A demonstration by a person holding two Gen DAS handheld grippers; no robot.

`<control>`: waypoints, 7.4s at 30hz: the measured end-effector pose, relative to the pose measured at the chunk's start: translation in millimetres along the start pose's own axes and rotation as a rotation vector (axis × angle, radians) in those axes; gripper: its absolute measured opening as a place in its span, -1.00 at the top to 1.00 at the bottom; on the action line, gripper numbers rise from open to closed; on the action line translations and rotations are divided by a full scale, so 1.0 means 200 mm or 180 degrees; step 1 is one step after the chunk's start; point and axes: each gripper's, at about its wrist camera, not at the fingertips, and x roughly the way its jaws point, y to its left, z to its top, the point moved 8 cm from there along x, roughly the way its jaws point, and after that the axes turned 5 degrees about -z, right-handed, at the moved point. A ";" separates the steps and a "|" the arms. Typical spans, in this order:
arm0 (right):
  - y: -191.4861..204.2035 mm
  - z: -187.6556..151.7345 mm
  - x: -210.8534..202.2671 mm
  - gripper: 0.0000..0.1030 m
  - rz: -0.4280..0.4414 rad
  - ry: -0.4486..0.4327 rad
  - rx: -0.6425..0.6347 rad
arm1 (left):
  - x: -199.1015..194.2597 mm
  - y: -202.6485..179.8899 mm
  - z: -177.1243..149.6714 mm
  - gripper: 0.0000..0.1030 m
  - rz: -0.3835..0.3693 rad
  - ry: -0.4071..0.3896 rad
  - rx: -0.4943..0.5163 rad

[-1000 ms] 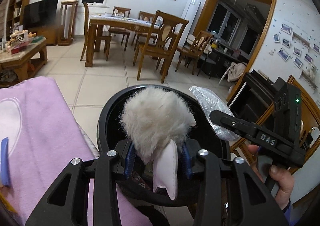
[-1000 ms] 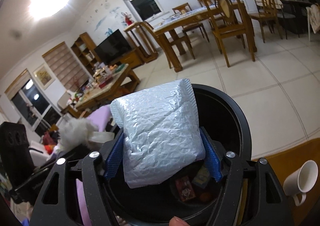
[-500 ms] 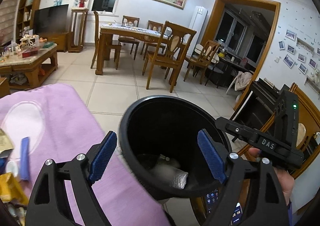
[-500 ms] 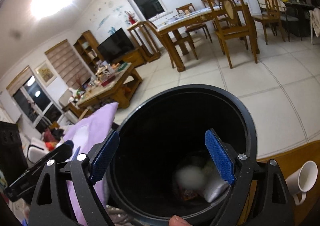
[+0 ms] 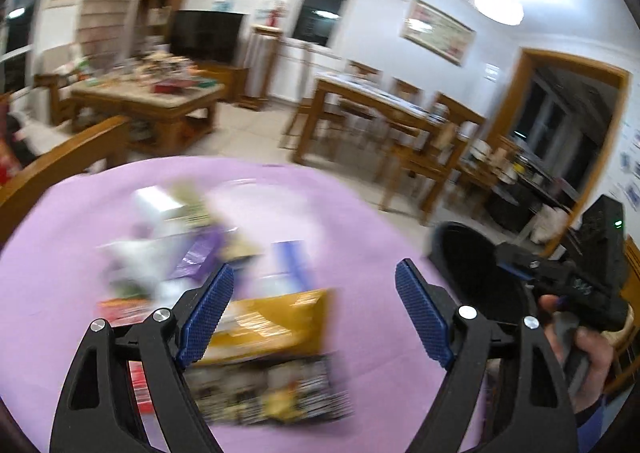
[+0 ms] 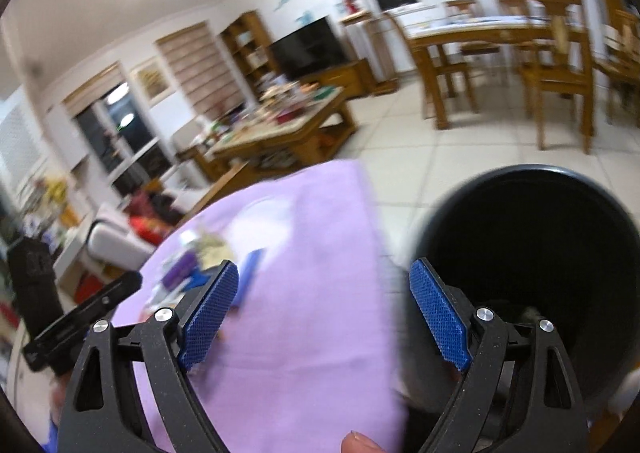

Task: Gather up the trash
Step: 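Move both tools back over the table, then grasp the red Wangzai box with the left tool while the right tool grasps the purple-capped tube, then carry red box and purple tube over the black bin and open both tools, then move both tools back over the table, then grasp the white tissue with the left tool while the right tool grasps the clear-capped bottle, then carry tissue and bottle over the black bin and open both tools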

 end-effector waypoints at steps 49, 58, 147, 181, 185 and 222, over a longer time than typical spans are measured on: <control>1.01 0.02 0.24 0.36 0.0664 0.0085 -0.0497 | -0.24 0.38 -0.02 -0.03 -0.0122 0.0084 0.0026; 0.60 0.14 -0.05 0.39 0.0494 -0.0218 -0.0244 | -0.07 -0.02 0.06 -0.03 -0.0534 0.0028 0.0201; 0.55 -0.08 0.64 -0.38 0.0048 0.0515 -0.0421 | 0.27 0.43 0.02 0.71 0.0160 0.0415 0.0183; 1.40 -0.56 0.92 -0.09 0.0324 0.1263 -0.1889 | -0.56 0.71 0.20 0.94 0.0035 -0.0662 -0.0258; 1.41 -0.59 0.94 -0.10 0.0243 0.1259 -0.1970 | -0.58 0.77 0.16 0.94 0.0052 -0.0651 -0.0322; -0.03 0.18 -0.17 -0.09 0.0062 -0.0303 -0.0024 | 0.07 -0.44 0.12 0.94 -0.0908 -0.0008 0.0491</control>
